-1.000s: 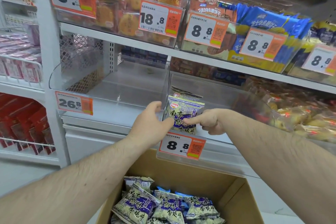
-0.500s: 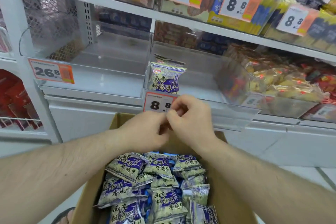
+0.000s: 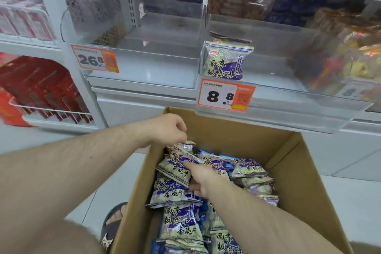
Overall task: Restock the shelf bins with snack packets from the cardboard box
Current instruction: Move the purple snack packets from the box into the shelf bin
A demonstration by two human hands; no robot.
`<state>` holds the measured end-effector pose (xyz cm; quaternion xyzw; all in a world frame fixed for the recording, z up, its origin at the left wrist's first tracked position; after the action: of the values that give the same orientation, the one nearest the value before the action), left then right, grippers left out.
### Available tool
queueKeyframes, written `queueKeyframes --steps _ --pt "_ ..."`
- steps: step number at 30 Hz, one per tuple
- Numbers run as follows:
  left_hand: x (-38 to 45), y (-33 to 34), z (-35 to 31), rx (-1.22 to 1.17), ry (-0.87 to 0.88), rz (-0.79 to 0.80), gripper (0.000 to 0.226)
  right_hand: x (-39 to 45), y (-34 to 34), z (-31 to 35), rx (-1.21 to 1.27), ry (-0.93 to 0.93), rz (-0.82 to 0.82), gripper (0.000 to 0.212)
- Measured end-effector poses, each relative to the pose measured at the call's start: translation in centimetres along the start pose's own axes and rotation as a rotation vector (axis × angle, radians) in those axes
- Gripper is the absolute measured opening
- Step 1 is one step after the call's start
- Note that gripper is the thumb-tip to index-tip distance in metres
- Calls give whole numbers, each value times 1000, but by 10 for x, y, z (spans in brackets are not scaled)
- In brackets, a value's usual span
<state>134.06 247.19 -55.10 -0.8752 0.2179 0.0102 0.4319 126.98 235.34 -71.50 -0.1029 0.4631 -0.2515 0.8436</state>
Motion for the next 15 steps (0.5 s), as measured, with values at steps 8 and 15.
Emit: queueKeyframes --steps 8,15 --pt "4 0 19 84 -50 -103 36 4 -23 5 210 38 166 28" --pt "3 27 -2 -318 -239 88 78 -36 -75 36 400 -152 626 42"
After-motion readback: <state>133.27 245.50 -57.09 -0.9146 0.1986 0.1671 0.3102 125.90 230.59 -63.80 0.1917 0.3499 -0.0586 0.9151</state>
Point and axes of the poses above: each hand's wrist, its own x-axis towards the middle knuckle, its own y-axis out of the palm, z = x × y, the point moved 3 cm from there along x, towards the middle knuckle, and after that the axes turned 15 degrees about -z, right-handed, at the moved point
